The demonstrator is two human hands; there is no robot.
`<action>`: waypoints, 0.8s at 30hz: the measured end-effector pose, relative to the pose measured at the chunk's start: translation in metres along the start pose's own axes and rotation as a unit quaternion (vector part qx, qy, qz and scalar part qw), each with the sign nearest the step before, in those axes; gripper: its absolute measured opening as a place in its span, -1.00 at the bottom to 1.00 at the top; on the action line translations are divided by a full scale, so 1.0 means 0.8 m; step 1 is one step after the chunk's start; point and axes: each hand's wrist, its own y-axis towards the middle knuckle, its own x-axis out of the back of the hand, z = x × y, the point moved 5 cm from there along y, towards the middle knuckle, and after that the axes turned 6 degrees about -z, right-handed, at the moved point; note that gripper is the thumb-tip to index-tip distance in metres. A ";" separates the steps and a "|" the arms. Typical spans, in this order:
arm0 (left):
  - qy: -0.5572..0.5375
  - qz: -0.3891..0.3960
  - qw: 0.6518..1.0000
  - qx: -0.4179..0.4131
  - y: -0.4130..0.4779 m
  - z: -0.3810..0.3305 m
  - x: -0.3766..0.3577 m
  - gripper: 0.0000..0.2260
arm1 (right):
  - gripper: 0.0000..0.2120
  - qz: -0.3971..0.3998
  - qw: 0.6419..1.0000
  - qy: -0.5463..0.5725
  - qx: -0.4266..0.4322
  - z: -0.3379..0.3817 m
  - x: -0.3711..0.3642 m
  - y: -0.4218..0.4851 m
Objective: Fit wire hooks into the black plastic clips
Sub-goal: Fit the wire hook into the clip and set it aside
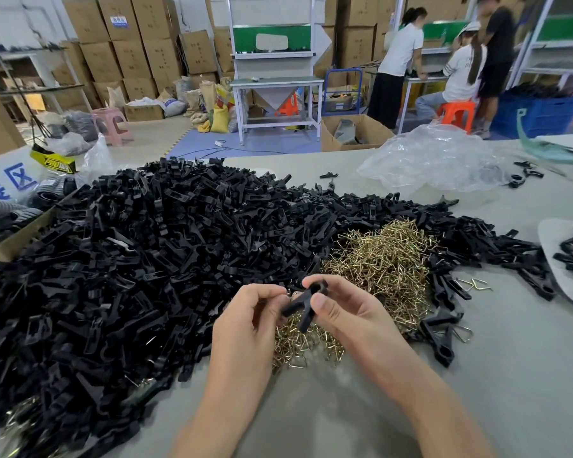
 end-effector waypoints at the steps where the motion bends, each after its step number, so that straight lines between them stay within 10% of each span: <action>1: -0.011 0.009 1.000 0.009 0.000 0.001 -0.001 -0.88 | -0.59 -0.008 1.000 0.005 -0.001 0.001 0.001 0.001; 11: 0.075 -0.045 0.990 -0.111 0.001 -0.020 0.012 -0.84 | -0.55 -0.026 0.998 0.050 0.000 0.005 0.003 0.003; 19: 0.179 0.054 0.975 -0.124 0.001 -0.010 0.005 -0.84 | -0.61 0.031 0.995 0.094 -0.023 -0.001 -0.008 0.002; 24: -0.036 0.021 0.999 0.018 0.005 -0.009 0.007 -0.79 | -0.61 0.037 0.999 0.023 -0.013 -0.006 -0.009 0.001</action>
